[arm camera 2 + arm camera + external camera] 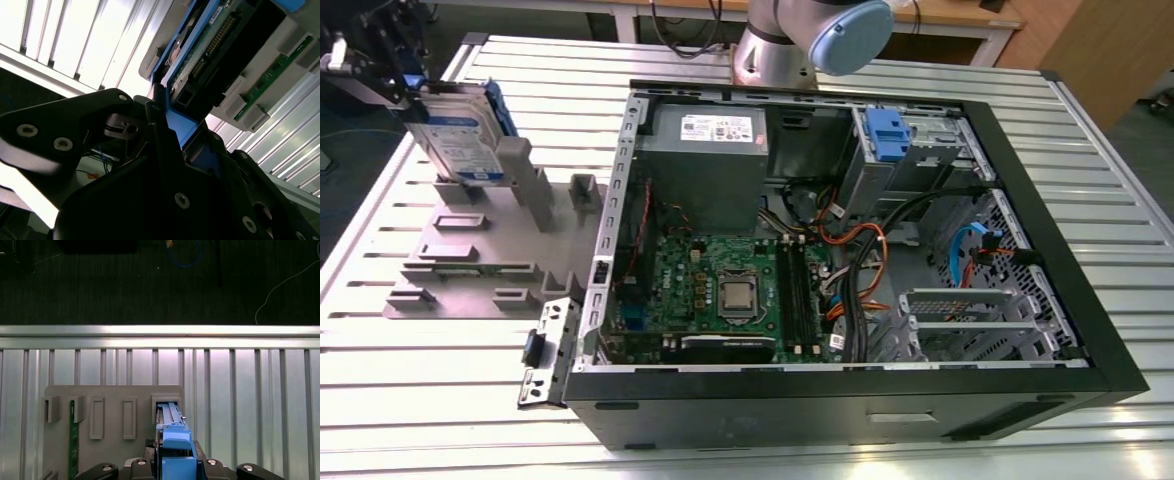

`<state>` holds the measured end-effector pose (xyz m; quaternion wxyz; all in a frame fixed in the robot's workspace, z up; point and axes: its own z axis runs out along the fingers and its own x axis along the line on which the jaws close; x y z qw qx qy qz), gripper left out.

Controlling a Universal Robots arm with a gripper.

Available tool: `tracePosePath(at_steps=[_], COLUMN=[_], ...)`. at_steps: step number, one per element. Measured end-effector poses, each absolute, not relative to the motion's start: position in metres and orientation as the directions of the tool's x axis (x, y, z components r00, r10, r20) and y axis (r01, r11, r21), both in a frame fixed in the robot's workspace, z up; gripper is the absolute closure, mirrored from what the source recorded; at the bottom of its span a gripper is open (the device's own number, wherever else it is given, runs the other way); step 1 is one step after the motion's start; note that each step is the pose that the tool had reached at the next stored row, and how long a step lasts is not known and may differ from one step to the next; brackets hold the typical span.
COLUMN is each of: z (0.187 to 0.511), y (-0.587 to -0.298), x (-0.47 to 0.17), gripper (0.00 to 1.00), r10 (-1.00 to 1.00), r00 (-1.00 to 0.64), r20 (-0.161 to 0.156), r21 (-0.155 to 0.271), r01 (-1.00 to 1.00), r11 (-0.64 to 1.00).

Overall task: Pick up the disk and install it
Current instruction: 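Pick up the disk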

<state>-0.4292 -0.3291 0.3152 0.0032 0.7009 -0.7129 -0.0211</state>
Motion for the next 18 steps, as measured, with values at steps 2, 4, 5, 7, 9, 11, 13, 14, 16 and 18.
tracePosePath(at_steps=[2,4,5,7,9,11,13,14,16,18], z=[0.3161,0.3176,0.3182,0.3194,0.3199,0.3205,0.3208,0.3208,0.3212,0.3216], y=[-0.3291,-0.3291,-0.3291,-0.3291,-0.3291,-0.3291,-0.3291,-0.3291,-0.3291,-0.3291], x=[-0.4292,-0.4291,-0.4292,-0.4292,-0.4292,-0.4292,-0.4292,-0.4292,-0.4292,-0.4292], gripper=[0.64,0.64,0.64,0.64,0.64,0.64,0.64,0.64,0.64,0.64], r10=[-1.0,-1.0,-1.0,-1.0,-1.0,-1.0,-1.0,-1.0,-1.0,-1.0], r00=[-0.017,-0.017,-0.017,-0.017,-0.017,-0.017,-0.017,-0.017,-0.017,-0.017], r20=[-0.025,-0.025,-0.025,-0.025,-0.025,-0.025,-0.025,-0.025,-0.025,-0.025], r21=[0.035,0.035,0.034,0.034,0.034,0.034,0.034,0.034,0.035,0.034], r01=[-0.999,-0.999,-0.999,-0.999,-0.999,-0.999,-0.999,-0.999,-0.999,-0.999], r11=[0.017,0.017,0.017,0.017,0.017,0.017,0.017,0.017,0.017,0.017])
